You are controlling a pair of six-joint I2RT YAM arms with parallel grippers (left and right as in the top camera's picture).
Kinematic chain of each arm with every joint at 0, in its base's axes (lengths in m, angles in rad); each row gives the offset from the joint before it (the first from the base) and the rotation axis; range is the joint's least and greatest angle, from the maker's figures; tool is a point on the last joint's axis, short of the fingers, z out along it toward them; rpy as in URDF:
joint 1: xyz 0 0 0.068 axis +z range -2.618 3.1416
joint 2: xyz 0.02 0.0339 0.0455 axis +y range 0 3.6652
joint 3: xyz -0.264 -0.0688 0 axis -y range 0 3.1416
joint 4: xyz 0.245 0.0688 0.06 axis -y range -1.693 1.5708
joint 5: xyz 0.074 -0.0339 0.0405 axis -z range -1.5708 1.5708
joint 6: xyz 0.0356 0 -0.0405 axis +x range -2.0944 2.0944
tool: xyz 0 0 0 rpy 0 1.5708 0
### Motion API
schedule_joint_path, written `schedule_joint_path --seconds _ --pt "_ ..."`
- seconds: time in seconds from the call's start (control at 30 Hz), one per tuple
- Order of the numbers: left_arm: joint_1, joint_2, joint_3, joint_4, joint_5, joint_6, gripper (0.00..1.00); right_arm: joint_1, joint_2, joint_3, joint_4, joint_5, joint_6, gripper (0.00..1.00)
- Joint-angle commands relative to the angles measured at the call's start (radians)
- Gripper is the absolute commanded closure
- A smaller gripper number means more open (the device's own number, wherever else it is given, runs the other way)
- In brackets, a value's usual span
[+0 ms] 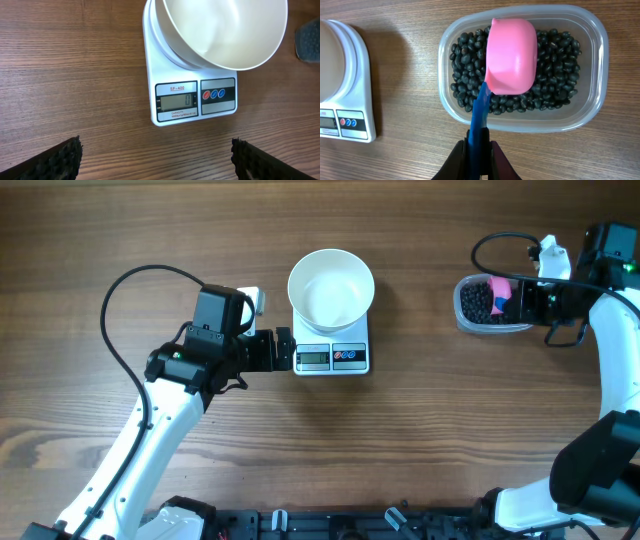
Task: Scoop item into bowl and weigh 150g on scale
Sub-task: 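Lower the pink scoop into the black beans with the right gripper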
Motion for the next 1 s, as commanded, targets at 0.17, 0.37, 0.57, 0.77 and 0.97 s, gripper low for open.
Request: schedule_joint_path --seconds 0.17,0.37,0.57,0.77,0.97 --pt "-0.003 0.01 -0.001 -0.005 -0.013 -0.006 0.0 0.001 0.026 -0.01 -0.028 -0.073 0.029 0.96" --pt "-0.003 0.01 -0.001 -0.005 -0.013 -0.006 0.0 -0.032 0.026 -0.01 -0.033 -0.153 0.025 0.96" --pt "-0.003 0.01 -0.001 -0.012 -0.013 -0.005 0.0 -0.045 0.026 -0.01 -0.038 -0.169 0.021 0.96" --pt "-0.003 0.01 -0.001 -0.022 -0.013 -0.006 0.0 -0.048 0.026 -0.01 -0.06 -0.169 0.016 0.96" --pt "-0.003 0.01 -0.001 -0.023 -0.013 -0.006 0.0 -0.054 0.026 -0.01 -0.062 -0.166 0.018 0.96"
